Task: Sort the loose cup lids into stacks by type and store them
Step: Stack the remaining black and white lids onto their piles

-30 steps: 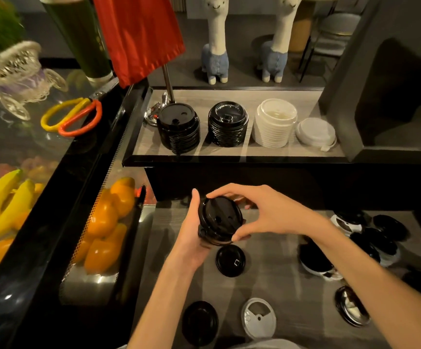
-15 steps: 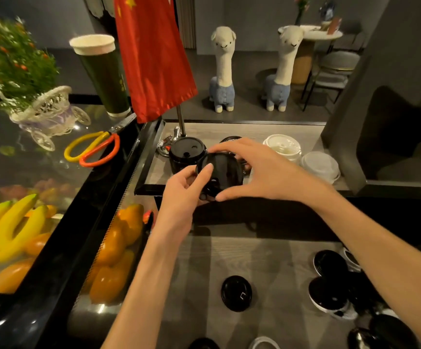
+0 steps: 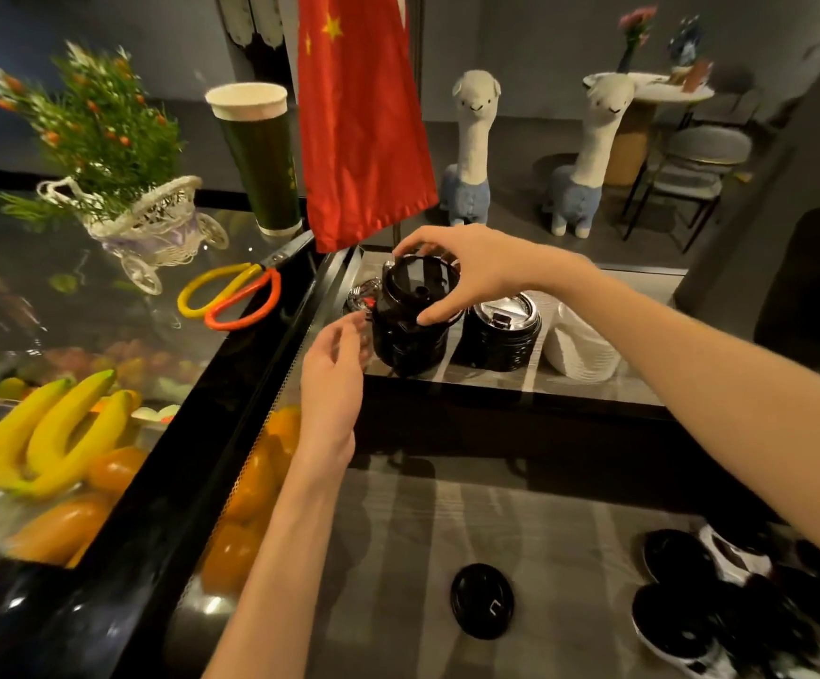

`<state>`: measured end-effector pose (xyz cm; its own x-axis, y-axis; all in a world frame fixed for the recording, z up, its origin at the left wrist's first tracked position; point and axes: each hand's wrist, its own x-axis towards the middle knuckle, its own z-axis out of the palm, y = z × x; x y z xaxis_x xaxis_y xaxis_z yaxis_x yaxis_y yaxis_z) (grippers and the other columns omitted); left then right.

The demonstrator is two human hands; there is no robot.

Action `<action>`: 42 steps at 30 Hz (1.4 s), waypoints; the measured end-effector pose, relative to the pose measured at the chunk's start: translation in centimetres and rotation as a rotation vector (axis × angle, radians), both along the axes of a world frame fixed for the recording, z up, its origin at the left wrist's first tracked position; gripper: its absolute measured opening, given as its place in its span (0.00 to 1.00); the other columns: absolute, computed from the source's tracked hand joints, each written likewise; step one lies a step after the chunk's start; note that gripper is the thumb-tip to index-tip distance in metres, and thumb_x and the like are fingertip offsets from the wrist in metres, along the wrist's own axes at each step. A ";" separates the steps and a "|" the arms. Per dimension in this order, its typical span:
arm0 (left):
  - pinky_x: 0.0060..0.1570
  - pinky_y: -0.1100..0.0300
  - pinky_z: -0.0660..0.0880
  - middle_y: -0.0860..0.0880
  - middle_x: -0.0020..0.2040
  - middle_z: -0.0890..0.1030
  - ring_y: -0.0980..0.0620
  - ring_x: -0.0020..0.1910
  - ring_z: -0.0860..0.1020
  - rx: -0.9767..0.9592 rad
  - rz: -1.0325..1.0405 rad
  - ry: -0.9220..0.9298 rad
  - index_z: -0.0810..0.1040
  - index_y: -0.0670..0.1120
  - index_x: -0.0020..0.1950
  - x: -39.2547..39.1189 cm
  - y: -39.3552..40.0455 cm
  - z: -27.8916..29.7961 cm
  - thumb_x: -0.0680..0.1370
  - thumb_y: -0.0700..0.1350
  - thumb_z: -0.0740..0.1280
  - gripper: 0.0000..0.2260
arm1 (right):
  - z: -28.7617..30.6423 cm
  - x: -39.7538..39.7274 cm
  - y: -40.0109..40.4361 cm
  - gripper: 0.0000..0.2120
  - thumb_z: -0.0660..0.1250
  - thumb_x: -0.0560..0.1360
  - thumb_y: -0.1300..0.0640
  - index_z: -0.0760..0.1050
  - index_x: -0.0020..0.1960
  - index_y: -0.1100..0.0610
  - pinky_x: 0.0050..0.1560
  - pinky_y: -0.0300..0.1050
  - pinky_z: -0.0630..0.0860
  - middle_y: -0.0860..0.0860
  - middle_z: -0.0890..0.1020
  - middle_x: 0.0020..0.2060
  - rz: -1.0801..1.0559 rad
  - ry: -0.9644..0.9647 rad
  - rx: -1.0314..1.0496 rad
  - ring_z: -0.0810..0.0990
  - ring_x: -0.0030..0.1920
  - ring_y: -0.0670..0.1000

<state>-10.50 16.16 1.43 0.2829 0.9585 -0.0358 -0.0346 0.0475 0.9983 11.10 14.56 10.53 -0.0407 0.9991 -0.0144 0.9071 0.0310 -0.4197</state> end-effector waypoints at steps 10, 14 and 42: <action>0.76 0.46 0.66 0.53 0.77 0.71 0.54 0.76 0.69 -0.064 -0.103 0.074 0.67 0.56 0.79 1.1 0.6 -3.3 0.87 0.47 0.57 0.19 | -1.2 0.4 2.7 0.38 0.80 0.70 0.43 0.69 0.76 0.46 0.53 0.26 0.62 0.44 0.74 0.71 0.082 -0.069 -0.111 0.69 0.64 0.41; 0.76 0.47 0.67 0.55 0.76 0.72 0.54 0.75 0.70 -0.069 -0.115 0.066 0.68 0.57 0.78 1.0 0.6 -3.3 0.87 0.47 0.57 0.19 | -1.3 0.0 3.0 0.39 0.80 0.70 0.42 0.69 0.77 0.47 0.55 0.31 0.64 0.45 0.73 0.72 0.099 -0.103 -0.149 0.69 0.65 0.43; 0.49 0.67 0.75 0.51 0.51 0.80 0.54 0.49 0.80 0.103 -0.888 0.708 0.82 0.47 0.54 -10.6 -11.5 -24.5 0.71 0.43 0.81 0.15 | -30.5 -8.8 -20.1 0.17 0.77 0.75 0.60 0.76 0.52 0.41 0.64 0.54 0.78 0.48 0.81 0.59 -0.504 0.427 -0.278 0.80 0.63 0.54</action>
